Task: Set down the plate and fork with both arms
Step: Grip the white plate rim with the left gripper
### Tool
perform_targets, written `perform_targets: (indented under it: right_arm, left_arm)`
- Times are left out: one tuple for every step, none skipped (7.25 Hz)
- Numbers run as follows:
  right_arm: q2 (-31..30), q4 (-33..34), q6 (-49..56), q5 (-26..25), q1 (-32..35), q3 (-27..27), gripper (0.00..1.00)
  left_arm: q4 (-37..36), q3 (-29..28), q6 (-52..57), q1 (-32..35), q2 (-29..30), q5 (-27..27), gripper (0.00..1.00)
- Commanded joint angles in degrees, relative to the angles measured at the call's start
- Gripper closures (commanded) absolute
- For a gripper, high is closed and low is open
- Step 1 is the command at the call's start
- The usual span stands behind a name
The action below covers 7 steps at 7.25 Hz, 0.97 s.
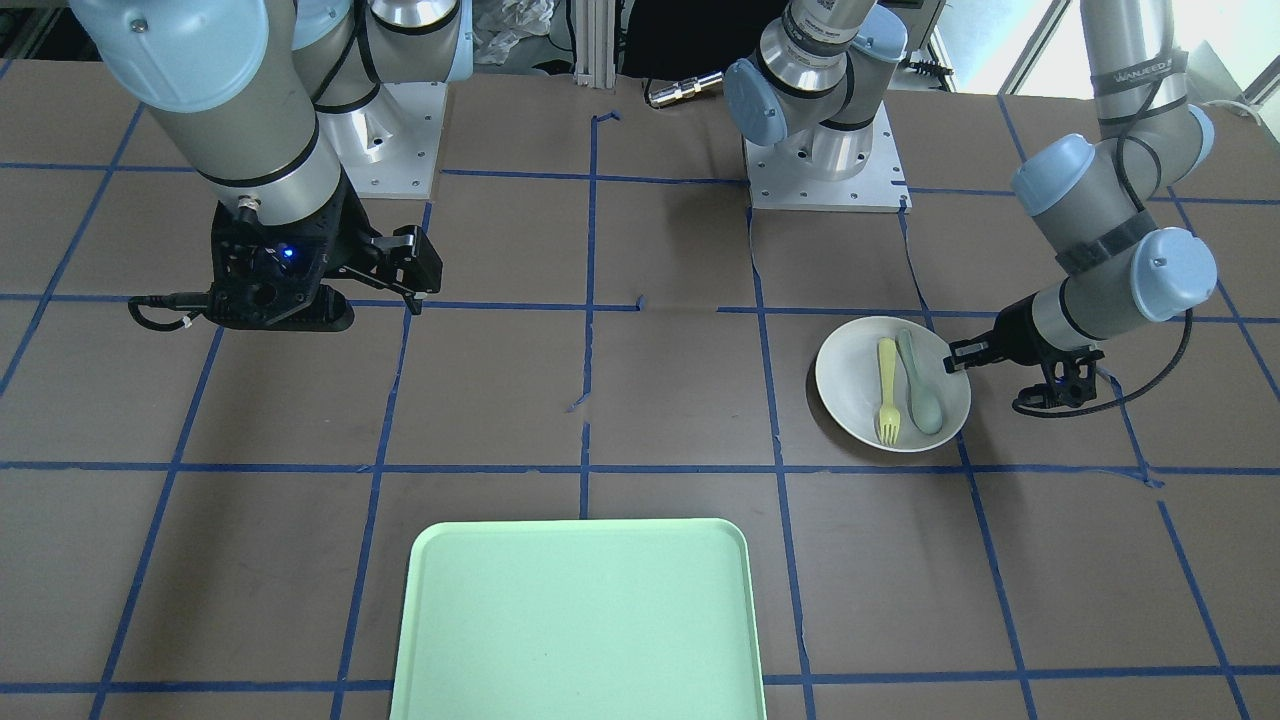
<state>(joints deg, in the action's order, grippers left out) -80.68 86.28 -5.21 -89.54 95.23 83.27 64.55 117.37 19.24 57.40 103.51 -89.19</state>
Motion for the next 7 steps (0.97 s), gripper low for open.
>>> perform_targets:
  right_arm:
    - [0.09,-0.05,0.03,0.07,-0.04,-0.13,0.00]
    - [0.09,-0.06,0.03,-0.02,-0.04,-0.30,0.00]
    - [0.00,-0.06,0.11,0.07,-0.13,-0.48,0.00]
    - [0.00,-0.06,0.11,0.07,-0.22,-0.48,0.00]
    - [0.00,-0.06,0.11,-0.02,-0.30,-0.48,0.00]
    - [0.09,-0.06,0.11,-0.02,-0.39,-0.48,0.00]
    - [0.09,0.03,0.11,0.15,-0.39,-0.48,0.00]
  left_arm:
    - [8.26,-6.94,-0.34,0.25,-0.24,4.52,1.00]
    - [12.66,-10.46,-1.30,0.51,-0.15,6.29,1.00]
    - [15.41,-13.80,-5.05,1.56,0.63,11.71,1.00]
    - [15.69,-15.74,-9.52,4.88,1.42,15.42,1.00]
    - [14.39,-17.42,-18.18,10.13,2.74,19.28,1.00]
    - [10.72,-20.22,-24.36,16.36,4.93,21.58,1.00]
    - [10.17,-24.25,-27.90,20.43,8.43,23.17,1.00]
